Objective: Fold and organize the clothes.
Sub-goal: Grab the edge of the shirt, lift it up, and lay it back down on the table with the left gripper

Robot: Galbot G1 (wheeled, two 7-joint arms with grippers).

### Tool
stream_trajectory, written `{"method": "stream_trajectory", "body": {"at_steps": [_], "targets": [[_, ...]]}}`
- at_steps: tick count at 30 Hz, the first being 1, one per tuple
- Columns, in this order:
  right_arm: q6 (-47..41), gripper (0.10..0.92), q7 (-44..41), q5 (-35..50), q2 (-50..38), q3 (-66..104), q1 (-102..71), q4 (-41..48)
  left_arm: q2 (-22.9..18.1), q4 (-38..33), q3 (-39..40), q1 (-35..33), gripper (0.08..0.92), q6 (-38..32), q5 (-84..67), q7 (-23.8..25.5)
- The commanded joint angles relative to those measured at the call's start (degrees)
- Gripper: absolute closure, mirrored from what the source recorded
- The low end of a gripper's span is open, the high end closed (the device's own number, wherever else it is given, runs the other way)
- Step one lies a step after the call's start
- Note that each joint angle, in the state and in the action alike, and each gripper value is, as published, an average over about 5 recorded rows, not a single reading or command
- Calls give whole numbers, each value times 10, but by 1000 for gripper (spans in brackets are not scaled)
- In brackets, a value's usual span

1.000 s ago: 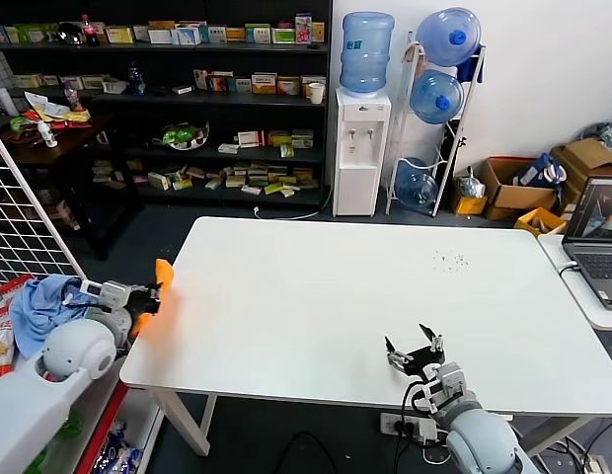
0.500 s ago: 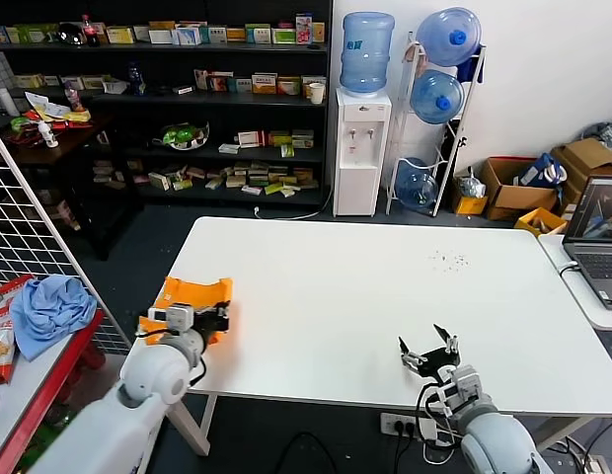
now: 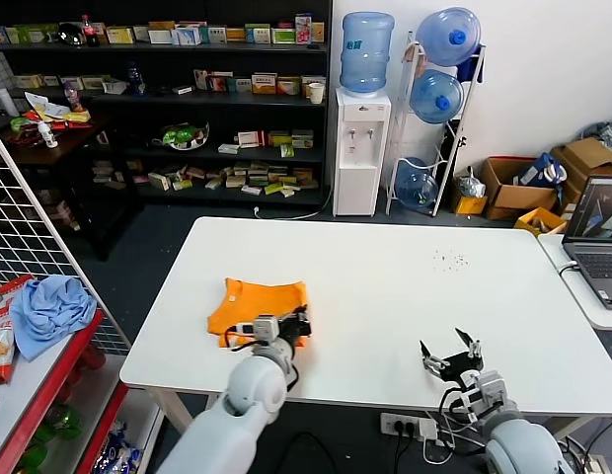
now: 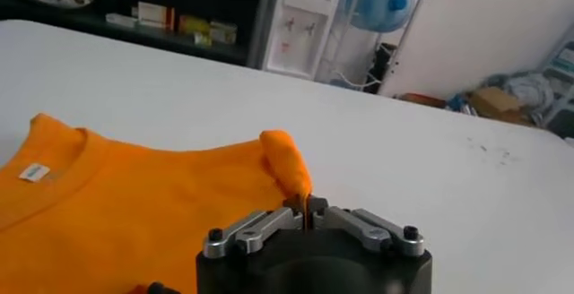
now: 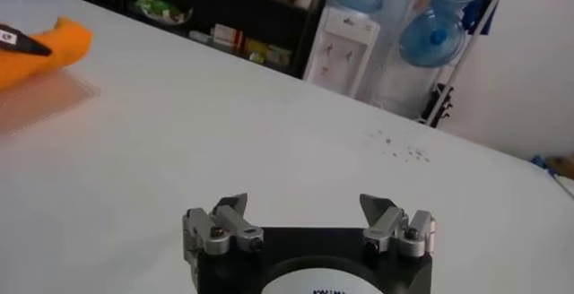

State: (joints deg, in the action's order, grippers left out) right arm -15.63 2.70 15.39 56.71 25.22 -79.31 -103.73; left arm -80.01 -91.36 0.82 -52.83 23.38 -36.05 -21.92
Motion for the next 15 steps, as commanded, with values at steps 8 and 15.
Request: {"method": "stream_trajectory", "body": {"at_steps": [8, 15], "targets": [[4, 203, 7, 12, -13, 38, -18, 3, -150, 171, 33, 19, 877, -177, 9, 22], [-5, 203, 15, 9, -3, 25, -7, -7, -150, 128, 41, 2, 730, -225, -34, 62]]}}
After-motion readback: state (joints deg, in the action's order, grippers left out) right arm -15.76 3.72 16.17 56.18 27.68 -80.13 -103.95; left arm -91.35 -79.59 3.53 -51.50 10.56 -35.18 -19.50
